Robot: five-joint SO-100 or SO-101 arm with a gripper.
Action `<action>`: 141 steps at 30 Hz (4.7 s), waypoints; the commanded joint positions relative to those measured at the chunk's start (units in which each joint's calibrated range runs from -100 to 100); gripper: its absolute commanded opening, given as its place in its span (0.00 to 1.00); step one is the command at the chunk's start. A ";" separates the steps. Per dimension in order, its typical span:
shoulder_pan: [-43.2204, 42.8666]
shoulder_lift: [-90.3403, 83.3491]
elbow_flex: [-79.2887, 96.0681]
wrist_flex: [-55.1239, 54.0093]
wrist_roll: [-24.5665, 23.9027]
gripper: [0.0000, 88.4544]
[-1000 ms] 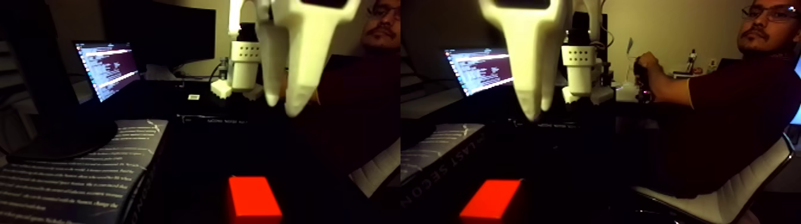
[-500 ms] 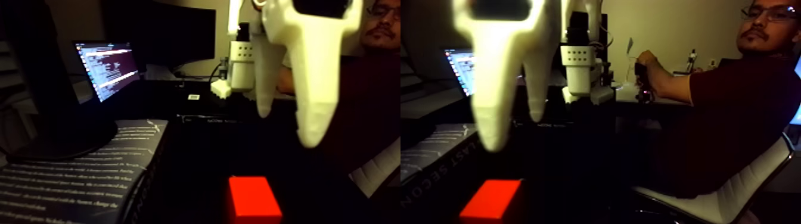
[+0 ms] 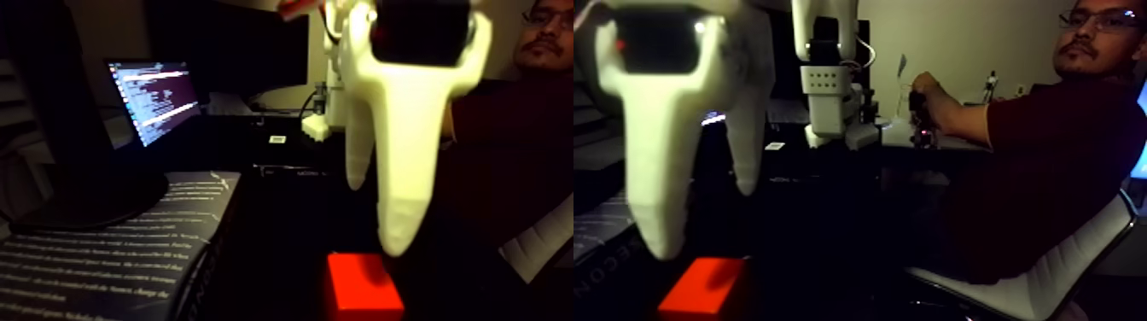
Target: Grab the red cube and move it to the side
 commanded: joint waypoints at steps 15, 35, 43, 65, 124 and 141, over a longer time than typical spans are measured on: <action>-1.50 5.17 -8.76 0.26 -0.96 0.36; -2.41 11.72 -12.57 -0.42 -1.71 0.36; -1.58 14.58 -15.20 -0.50 -1.71 0.36; 0.83 20.63 -20.10 -0.42 -0.58 0.36; -1.66 2.40 -23.19 13.26 -2.04 0.03; 15.41 -7.02 -18.29 19.60 11.40 0.03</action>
